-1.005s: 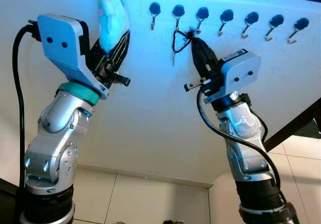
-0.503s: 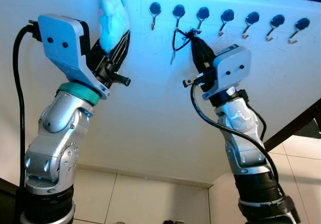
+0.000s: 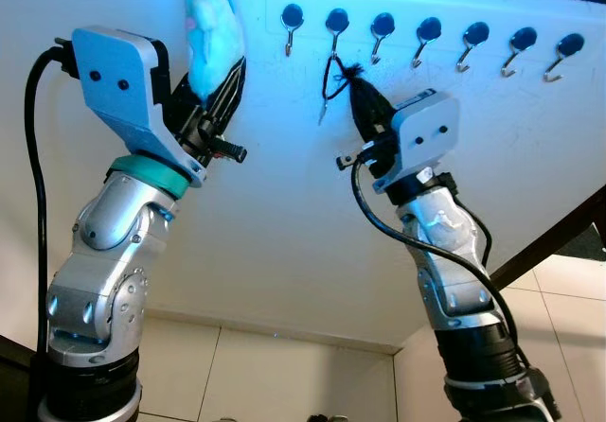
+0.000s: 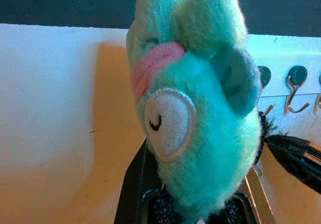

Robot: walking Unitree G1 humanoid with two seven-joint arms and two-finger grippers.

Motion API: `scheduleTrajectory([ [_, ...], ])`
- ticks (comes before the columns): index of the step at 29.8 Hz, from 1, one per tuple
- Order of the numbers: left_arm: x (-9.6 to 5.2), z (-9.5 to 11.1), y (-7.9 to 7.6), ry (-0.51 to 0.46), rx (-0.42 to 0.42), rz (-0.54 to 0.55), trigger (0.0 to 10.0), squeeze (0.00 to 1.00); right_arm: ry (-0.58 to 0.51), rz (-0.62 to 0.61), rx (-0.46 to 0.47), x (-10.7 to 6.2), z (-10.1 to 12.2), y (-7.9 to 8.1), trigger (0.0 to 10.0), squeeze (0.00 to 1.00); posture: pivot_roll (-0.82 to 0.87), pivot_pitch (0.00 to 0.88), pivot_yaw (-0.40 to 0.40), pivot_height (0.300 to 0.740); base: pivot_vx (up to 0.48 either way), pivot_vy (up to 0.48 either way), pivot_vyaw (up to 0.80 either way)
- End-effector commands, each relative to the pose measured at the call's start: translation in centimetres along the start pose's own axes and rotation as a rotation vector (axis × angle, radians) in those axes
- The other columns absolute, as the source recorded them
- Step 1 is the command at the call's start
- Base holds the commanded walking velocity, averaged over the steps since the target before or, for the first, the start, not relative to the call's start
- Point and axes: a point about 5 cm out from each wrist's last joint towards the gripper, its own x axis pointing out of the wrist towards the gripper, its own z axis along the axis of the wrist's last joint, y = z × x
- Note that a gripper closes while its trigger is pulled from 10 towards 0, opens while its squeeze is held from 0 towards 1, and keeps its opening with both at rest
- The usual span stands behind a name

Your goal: Hang keys on a hook

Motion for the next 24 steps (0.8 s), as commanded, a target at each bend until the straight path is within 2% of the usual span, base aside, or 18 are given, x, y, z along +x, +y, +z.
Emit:
scheduleTrajectory([
  [1, -0.2, -0.2, -0.1, 0.013, 0.003, -0.002, 10.0, 0.0, -0.049, 0.026, 0.019, 0.2, 0.7, 0.5, 10.0, 0.0, 0.09, 0.031, 0.069, 0.74, 0.0, 0.0, 0.0],
  [2, -0.2, -0.3, -0.1, 0.014, 0.002, -0.003, 10.0, 0.0, -0.09, 0.021, 0.051, 0.5, 1.5, 0.6, 10.0, 0.0, 0.09, 0.031, 0.069, 0.74, 0.0, 0.0, 0.0],
  [4, -0.2, -0.3, -0.1, 0.014, 0.002, -0.003, 10.0, 0.0, -0.09, 0.021, 0.051, 0.5, 1.5, 0.6, 10.0, 0.0, 0.09, 0.031, 0.069, 0.74, 0.0, 0.0, 0.0],
  [8, -0.1, -0.3, -0.3, 0.015, -0.001, -0.009, 10.0, 0.0, -0.172, 0.029, 0.095, 1.2, 3.1, 0.8, 10.0, 0.0, 0.09, 0.028, 0.07, 0.74, 0.0, 0.0, 0.0],
  [11, -0.1, -0.4, -0.2, 0.019, 0.001, -0.01, 10.0, 0.0, -0.201, 0.006, 0.095, 1.3, 3.7, 0.5, 10.0, 0.0, 0.09, 0.026, 0.068, 0.74, 0.0, 0.0, 0.0],
  [24, -0.2, -0.5, -0.3, 0.023, 0.0, -0.011, 10.0, 0.0, -0.143, -0.001, 0.083, 0.4, 2.6, 0.5, 10.0, 0.0, 0.08, 0.025, 0.075, 0.74, 0.0, 0.0, 0.0],
])
